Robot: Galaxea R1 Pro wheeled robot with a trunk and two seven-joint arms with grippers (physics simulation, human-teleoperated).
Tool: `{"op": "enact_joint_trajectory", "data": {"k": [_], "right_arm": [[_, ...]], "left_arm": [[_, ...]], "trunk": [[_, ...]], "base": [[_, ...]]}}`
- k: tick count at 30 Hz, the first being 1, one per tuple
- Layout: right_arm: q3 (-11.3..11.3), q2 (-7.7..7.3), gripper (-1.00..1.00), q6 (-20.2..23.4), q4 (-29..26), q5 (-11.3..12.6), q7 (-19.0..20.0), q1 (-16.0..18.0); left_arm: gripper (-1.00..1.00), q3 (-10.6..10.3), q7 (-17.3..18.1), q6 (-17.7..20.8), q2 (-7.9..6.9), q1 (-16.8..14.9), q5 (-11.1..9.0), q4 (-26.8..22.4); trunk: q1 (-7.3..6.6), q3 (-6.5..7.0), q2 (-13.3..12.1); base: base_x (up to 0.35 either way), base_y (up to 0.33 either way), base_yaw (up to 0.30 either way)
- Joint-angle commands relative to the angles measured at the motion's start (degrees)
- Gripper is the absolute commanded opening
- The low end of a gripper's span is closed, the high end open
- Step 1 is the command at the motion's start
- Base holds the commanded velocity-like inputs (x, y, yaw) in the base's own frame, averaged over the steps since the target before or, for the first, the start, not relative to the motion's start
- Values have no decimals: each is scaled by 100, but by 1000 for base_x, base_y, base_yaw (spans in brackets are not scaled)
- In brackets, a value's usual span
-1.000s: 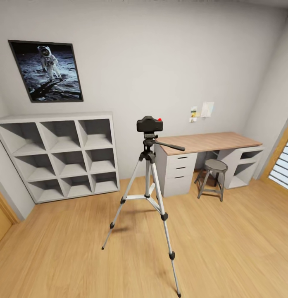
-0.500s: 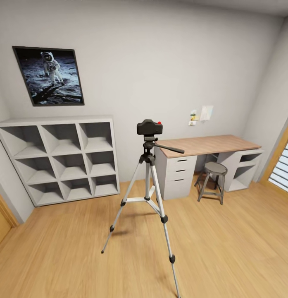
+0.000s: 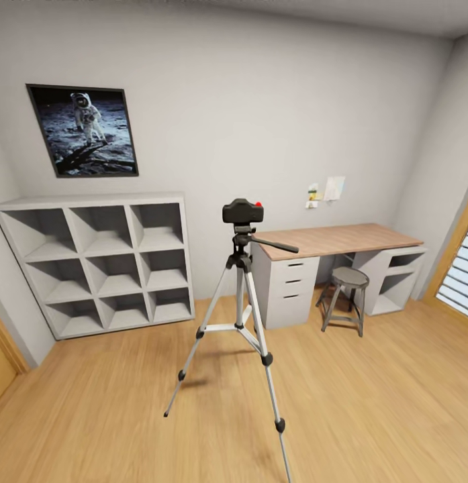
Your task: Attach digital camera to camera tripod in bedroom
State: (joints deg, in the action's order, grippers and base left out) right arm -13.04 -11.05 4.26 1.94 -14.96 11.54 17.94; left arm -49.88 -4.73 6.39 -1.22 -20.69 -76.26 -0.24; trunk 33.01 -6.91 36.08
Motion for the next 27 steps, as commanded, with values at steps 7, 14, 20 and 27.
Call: {"op": "enact_joint_trajectory", "data": {"k": [7,14,20,27], "right_arm": [[-49,-2,100,14,8,-51,14,7],[-49,-2,100,14,8,-51,14,7],[-49,-2,100,-64,7,-43,14,7],[-49,-2,100,-120,8,-42,14,7]], "left_arm": [[100,-48,-19,20,-1,-7,-47,-3],[100,-48,-19,20,-1,-7,-47,-3],[100,-48,-19,20,-1,-9,-47,-3],[100,-48,-19,20,-1,-9,-47,-3]], "trunk": [[2,56,8],[2,120,8],[2,176,8],[2,240,8]], "base": [[0,0,0],[0,0,0],[0,0,0],[0,0,0]]}}
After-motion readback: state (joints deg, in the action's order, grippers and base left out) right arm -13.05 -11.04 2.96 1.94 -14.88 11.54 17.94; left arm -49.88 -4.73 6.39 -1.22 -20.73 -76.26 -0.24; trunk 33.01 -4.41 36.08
